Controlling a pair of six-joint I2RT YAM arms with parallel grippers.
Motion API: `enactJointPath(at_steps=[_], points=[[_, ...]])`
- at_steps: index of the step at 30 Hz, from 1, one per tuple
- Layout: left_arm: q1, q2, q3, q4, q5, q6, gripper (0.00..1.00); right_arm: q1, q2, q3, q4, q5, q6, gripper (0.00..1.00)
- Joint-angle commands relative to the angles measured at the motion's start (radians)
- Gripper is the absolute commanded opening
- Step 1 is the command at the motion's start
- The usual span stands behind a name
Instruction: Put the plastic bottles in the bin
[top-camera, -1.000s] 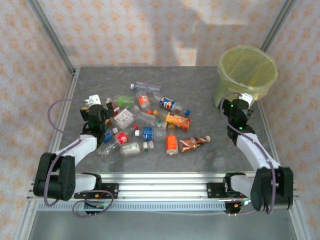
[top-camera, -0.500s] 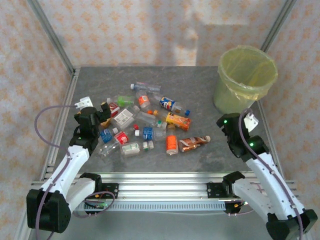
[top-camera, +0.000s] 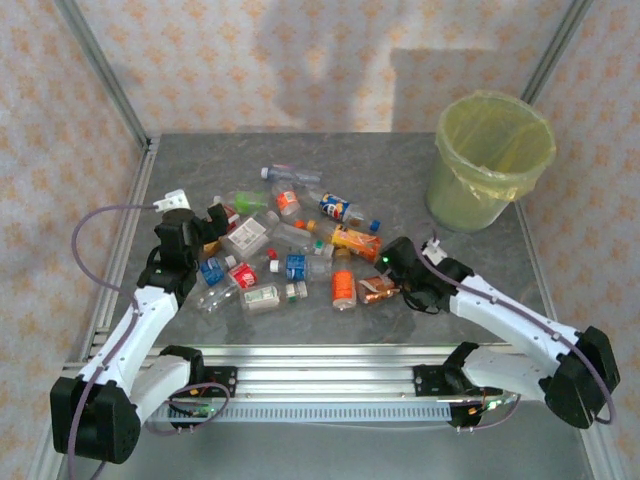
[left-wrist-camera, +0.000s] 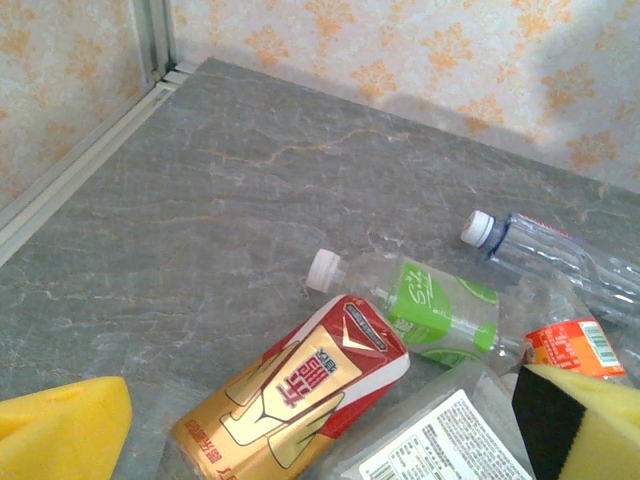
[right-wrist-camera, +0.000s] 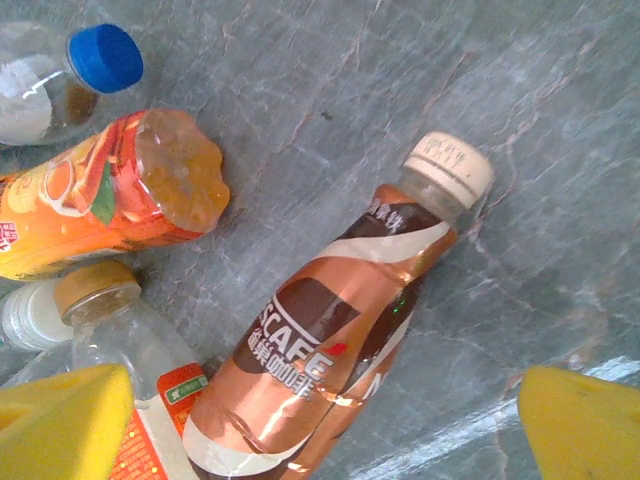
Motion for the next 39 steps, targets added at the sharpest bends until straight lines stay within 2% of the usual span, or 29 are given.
enactJointPath(at_steps=[1, 7, 13, 19, 23, 28, 39], points=[[-0.011, 0.002, 0.024, -0.023, 0.016, 0.001, 1.00, 0.006, 0.038, -0.010, 0.064, -0.038, 0.021, 0.99], [-0.015, -0.005, 0.022, -0.031, 0.009, 0.013, 1.00, 0.006, 0.134, -0.012, 0.091, -0.077, 0.017, 1.00], [-0.016, -0.009, 0.016, -0.034, 0.002, 0.017, 1.00, 0.006, 0.211, -0.049, 0.178, -0.136, 0.021, 0.95], [-0.018, -0.019, 0.015, -0.037, -0.008, 0.023, 1.00, -0.002, 0.268, -0.103, 0.214, -0.125, 0.045, 0.92], [-0.018, -0.030, 0.010, -0.036, -0.011, 0.025, 1.00, -0.028, 0.273, -0.168, 0.278, -0.118, 0.058, 0.85], [-0.019, -0.038, 0.008, -0.040, -0.019, 0.027, 1.00, -0.060, 0.290, -0.169, 0.267, -0.102, 0.022, 0.74], [-0.023, -0.047, 0.015, -0.048, -0.025, 0.021, 1.00, -0.060, 0.196, -0.033, 0.032, 0.008, -0.144, 0.49]])
